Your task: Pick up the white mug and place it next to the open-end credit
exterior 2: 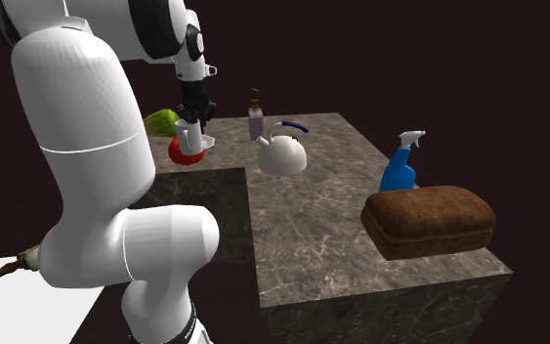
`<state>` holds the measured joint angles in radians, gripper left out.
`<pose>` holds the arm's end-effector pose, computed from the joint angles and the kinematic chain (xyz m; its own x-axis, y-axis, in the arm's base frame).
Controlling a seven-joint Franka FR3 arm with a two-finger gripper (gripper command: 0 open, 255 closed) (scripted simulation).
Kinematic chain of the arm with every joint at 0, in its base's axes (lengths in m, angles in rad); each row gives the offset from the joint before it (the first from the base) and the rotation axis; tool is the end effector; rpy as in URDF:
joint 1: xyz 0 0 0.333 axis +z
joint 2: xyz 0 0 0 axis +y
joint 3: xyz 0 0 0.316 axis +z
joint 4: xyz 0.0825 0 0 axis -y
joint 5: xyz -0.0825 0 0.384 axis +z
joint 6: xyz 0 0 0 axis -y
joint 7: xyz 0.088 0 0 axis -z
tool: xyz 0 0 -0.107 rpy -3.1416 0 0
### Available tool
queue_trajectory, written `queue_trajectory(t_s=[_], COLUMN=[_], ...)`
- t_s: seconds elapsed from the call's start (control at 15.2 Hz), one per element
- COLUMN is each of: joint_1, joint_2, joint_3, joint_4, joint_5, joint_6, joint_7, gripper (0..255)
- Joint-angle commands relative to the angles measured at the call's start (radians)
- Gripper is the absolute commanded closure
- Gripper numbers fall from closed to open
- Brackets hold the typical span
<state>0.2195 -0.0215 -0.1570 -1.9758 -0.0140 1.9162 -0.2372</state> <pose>0.5456 0.0327 0.4731 0.9532 0.2999 -0.0396 0.3001 -0.9539 0.0003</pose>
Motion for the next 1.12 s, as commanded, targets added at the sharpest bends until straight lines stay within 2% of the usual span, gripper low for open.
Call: queue_trajectory(t_s=[0.0, 0.53, 1.06], joint_1=[0.022, 0.108, 0.196], joint_2=[0.023, 0.152, 0.332], joint_3=[0.023, 0.102, 0.161], joint_4=[0.025, 0.15, 0.362], joint_5=[0.006, 0.02, 0.018], joint_6=[-0.003, 0.0, -0.031], joint_7=[0.044, 0.204, 0.352], gripper=[255, 255, 255])
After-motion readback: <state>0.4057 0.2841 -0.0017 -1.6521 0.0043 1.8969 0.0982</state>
